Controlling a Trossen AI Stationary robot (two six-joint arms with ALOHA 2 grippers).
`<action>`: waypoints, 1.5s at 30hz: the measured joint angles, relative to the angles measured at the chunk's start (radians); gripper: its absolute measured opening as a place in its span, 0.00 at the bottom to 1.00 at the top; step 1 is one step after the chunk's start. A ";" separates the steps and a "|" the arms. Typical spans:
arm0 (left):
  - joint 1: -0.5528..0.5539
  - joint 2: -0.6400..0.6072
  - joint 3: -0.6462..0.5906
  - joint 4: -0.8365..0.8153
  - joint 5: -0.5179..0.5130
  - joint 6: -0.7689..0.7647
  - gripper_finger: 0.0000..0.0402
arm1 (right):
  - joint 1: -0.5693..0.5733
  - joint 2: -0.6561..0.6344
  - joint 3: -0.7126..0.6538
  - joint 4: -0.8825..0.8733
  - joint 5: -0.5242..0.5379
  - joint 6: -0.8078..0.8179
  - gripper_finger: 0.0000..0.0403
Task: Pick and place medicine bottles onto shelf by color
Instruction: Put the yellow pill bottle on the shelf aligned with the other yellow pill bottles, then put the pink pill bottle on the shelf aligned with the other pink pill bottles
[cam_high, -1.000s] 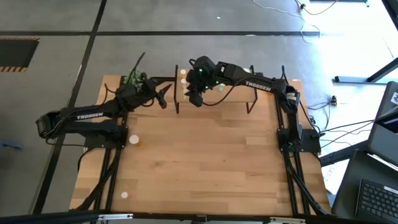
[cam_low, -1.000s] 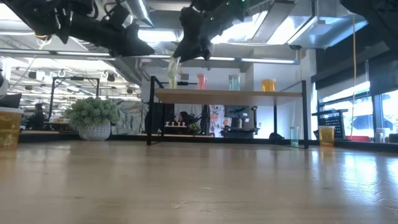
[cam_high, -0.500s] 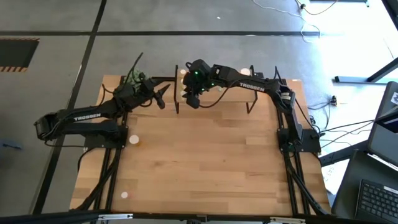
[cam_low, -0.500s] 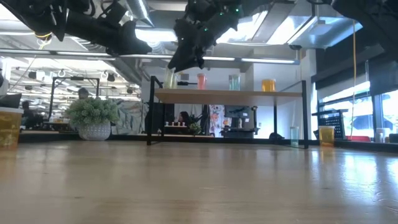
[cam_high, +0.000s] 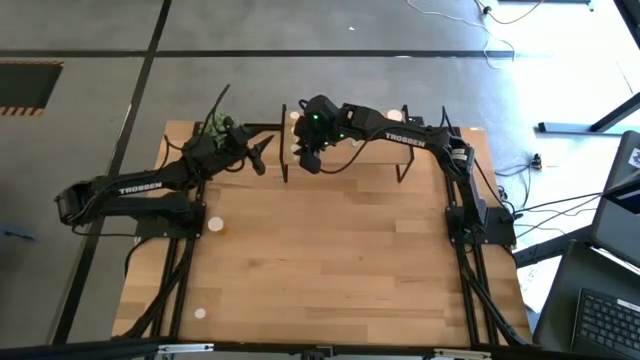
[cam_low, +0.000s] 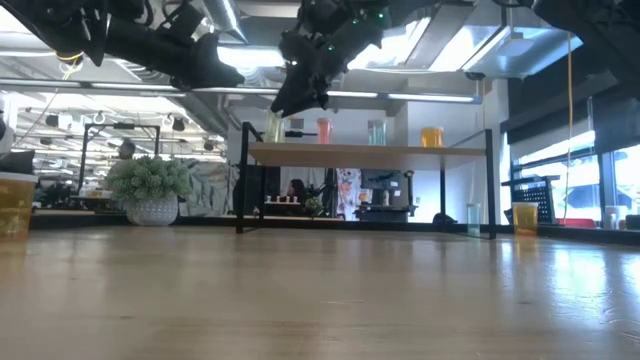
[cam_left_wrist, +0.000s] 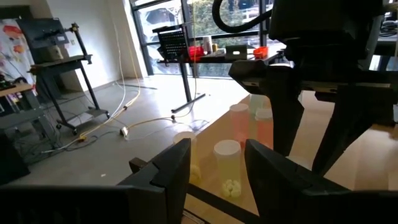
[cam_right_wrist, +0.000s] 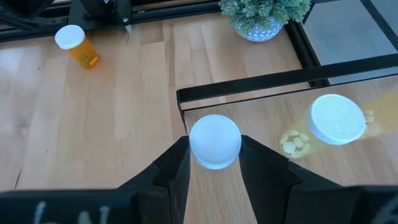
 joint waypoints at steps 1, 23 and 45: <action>0.000 0.000 0.000 0.000 0.000 0.000 0.37 | 0.000 0.000 0.000 0.000 0.010 0.005 0.33; 0.000 0.000 0.000 0.000 0.000 0.001 0.37 | 0.000 0.000 0.000 -0.003 0.037 -0.006 0.33; 0.000 0.001 0.000 0.000 0.000 0.001 0.37 | 0.000 0.002 0.000 -0.007 0.038 -0.002 0.49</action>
